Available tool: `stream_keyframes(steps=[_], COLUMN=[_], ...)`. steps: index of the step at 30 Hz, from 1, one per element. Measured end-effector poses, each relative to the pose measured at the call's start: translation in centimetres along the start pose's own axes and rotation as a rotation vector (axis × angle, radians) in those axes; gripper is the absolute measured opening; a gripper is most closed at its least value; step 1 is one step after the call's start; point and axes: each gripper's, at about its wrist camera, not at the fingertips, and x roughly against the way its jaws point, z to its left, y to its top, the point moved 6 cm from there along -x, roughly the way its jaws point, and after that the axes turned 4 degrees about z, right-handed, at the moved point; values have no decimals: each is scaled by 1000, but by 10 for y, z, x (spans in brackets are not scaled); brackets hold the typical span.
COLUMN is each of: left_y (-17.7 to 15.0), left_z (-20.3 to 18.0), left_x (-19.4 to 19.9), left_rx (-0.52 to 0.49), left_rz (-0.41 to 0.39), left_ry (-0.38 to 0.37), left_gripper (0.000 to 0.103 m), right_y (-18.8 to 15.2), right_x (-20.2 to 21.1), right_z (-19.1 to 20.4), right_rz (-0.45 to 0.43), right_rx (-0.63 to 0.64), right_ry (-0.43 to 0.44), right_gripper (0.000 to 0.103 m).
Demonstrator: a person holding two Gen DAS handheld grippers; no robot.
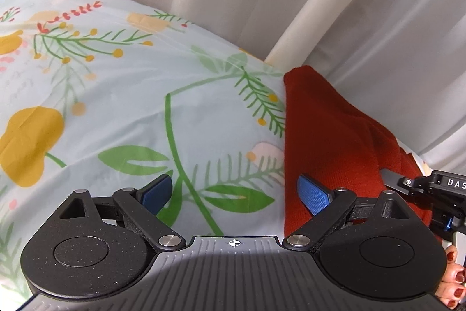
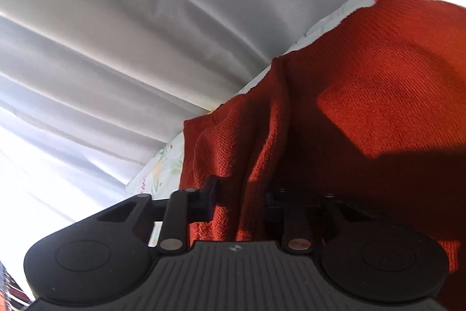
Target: Fold small clothes
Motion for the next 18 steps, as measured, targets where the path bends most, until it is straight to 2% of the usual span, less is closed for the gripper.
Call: stream_keyframes(steps=[2, 5, 8, 12, 15, 17, 18], left_y=[0, 2, 0, -15, -28, -32, -33], left_z=[-2, -11, -24, -45, -56, -58, -57], left_x=[2, 14, 21, 15, 11, 11, 11], left_rx=[-4, -22, -49, -100, -139, -155, -158], left_rz=[2, -23, -35, 10, 29, 46, 46], left_ry=[2, -25, -62, -116, -172, -185, -184], left_gripper=[96, 96, 96, 96, 96, 96, 96], right_y=[-3, -12, -22, -26, -27, -28, -29], right_x=[2, 14, 35, 53, 48, 44, 51], right_z=[6, 41, 71, 64, 36, 14, 9], right_rz=[-29, -117, -228, -267, -229, -172, -180], right_rx=[100, 357, 567, 646, 631, 584, 567], right_ry=[-97, -279, -387, -503, -595, -612, -589], right_gripper=[12, 10, 10, 10, 10, 11, 11])
